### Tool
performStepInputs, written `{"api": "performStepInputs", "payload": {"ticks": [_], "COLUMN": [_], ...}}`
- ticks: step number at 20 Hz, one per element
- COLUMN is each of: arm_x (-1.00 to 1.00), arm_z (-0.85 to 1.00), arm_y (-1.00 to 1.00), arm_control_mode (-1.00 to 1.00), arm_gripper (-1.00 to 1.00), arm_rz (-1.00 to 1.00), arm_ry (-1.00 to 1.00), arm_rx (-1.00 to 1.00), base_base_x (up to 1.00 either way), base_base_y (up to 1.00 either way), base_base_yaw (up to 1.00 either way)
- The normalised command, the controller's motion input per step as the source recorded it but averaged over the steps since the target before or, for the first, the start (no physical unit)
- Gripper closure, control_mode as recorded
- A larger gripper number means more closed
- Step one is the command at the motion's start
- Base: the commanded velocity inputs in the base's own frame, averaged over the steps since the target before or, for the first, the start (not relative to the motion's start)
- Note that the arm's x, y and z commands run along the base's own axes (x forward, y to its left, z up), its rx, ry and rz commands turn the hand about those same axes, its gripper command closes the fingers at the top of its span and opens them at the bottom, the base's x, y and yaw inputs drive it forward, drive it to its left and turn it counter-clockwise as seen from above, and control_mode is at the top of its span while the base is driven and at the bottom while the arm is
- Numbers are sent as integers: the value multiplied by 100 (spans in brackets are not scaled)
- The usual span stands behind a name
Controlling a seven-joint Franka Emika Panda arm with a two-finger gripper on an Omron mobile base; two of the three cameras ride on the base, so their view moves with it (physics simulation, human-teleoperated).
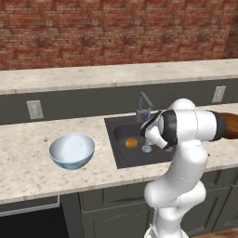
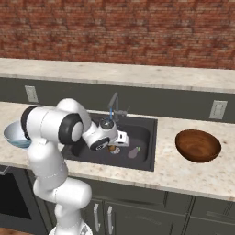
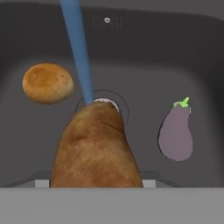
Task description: Pick the potatos from the sink and place them in one bowl. Place the eggplant in the other bowl. Then turn off the sink faucet.
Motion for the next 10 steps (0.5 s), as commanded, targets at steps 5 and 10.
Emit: {"api": "performStepInputs", "payload": {"ticks": [5, 10], "arm_x": [-13, -22], "arm_z": [60, 68], "arm_y": [0, 0], "arm_control_mode": [-100, -100], "arm_gripper": [100, 100], "arm_rz": [0, 0], "arm_ry": [0, 0], "arm_rx": [0, 0], "base_base_x": [0, 0], "base_base_y": [0, 0], "base_base_yaw": [0, 0]}}
